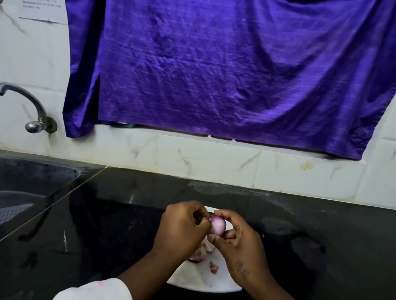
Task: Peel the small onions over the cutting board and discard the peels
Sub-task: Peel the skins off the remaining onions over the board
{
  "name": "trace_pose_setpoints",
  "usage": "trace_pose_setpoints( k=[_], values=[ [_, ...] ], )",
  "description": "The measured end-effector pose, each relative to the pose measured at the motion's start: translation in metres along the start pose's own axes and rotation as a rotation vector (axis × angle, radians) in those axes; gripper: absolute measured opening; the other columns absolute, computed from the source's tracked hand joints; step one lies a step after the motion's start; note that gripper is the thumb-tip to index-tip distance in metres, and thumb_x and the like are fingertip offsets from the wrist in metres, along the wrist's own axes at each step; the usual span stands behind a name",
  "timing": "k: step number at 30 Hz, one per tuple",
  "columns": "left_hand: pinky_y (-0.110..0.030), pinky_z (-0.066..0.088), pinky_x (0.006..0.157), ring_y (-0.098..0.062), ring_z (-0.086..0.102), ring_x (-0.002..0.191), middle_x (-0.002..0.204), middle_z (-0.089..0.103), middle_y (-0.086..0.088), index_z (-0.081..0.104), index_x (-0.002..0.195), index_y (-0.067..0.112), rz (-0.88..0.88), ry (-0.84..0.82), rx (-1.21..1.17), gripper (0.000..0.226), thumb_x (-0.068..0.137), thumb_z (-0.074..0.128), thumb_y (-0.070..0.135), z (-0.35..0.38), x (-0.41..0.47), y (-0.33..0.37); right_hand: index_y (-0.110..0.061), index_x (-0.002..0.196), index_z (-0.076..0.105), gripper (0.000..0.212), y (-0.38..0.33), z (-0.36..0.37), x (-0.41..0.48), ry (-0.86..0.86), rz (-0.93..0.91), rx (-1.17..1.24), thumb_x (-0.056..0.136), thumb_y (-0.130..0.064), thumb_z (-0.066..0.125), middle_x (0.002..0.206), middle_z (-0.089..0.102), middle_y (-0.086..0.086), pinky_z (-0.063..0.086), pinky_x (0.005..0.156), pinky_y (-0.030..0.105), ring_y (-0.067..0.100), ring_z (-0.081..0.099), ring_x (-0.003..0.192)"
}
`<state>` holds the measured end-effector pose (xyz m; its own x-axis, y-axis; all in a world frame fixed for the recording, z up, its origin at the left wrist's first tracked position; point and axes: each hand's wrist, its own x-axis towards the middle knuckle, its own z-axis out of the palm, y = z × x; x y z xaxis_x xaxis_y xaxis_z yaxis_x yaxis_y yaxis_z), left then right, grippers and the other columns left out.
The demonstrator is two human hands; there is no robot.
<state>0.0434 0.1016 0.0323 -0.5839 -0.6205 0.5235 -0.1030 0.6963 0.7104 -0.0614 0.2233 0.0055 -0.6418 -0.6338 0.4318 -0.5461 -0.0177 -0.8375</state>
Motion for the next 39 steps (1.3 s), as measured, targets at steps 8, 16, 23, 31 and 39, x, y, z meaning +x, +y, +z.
trace_pose_setpoints(
  k=[8, 16, 23, 31, 39],
  values=[
    [-0.04, 0.064, 0.069, -0.011, 0.074, 0.074, 0.082, 0.079, 0.007, 0.082, 0.089, 0.025, -0.051, -0.066, -0.282, 0.019, 0.091, 0.073, 0.009, 0.002, 0.002, -0.014, -0.029, 0.114, 0.07, 0.044, 0.002, -0.001, 0.003, -0.001, 0.019, 0.198, 0.081, -0.001, 0.08, 0.107, 0.076, -0.01, 0.06, 0.077, 0.031, 0.022, 0.074, 0.084],
    [-0.026, 0.059, 0.068, -0.007, 0.073, 0.075, 0.085, 0.079, 0.003, 0.082, 0.089, 0.019, -0.047, -0.162, -0.355, 0.014, 0.084, 0.084, 0.007, -0.005, 0.003, -0.013, -0.031, 0.117, 0.07, 0.046, 0.009, -0.002, 0.004, -0.051, 0.039, 0.213, 0.082, -0.002, 0.08, 0.112, 0.076, -0.004, 0.061, 0.082, 0.041, 0.027, 0.074, 0.084],
    [-0.021, 0.054, 0.061, -0.01, 0.072, 0.068, 0.078, 0.078, -0.003, 0.08, 0.083, 0.013, -0.113, -0.238, -0.419, 0.015, 0.086, 0.079, -0.001, -0.013, 0.007, -0.011, -0.028, 0.116, 0.07, 0.048, 0.009, -0.006, 0.003, -0.07, 0.044, 0.189, 0.08, 0.002, 0.08, 0.11, 0.076, -0.003, 0.06, 0.082, 0.036, 0.018, 0.072, 0.081],
    [-0.028, 0.058, 0.063, -0.009, 0.071, 0.064, 0.07, 0.075, 0.003, 0.076, 0.076, 0.02, -0.093, -0.075, -0.165, 0.014, 0.081, 0.079, 0.008, -0.003, 0.0, -0.004, -0.042, 0.112, 0.069, 0.05, -0.005, -0.003, -0.005, 0.001, -0.027, -0.082, 0.079, -0.006, 0.081, 0.083, 0.075, -0.017, 0.052, 0.069, 0.011, 0.003, 0.07, 0.074],
    [-0.026, 0.056, 0.061, -0.005, 0.067, 0.064, 0.066, 0.071, 0.009, 0.074, 0.073, 0.022, -0.018, -0.001, 0.075, 0.008, 0.079, 0.073, 0.016, -0.001, -0.004, 0.002, -0.044, 0.112, 0.068, 0.05, -0.007, -0.004, -0.007, 0.041, -0.072, -0.167, 0.077, -0.012, 0.082, 0.087, 0.069, -0.032, 0.048, 0.07, 0.007, -0.002, 0.068, 0.082]
  ],
)
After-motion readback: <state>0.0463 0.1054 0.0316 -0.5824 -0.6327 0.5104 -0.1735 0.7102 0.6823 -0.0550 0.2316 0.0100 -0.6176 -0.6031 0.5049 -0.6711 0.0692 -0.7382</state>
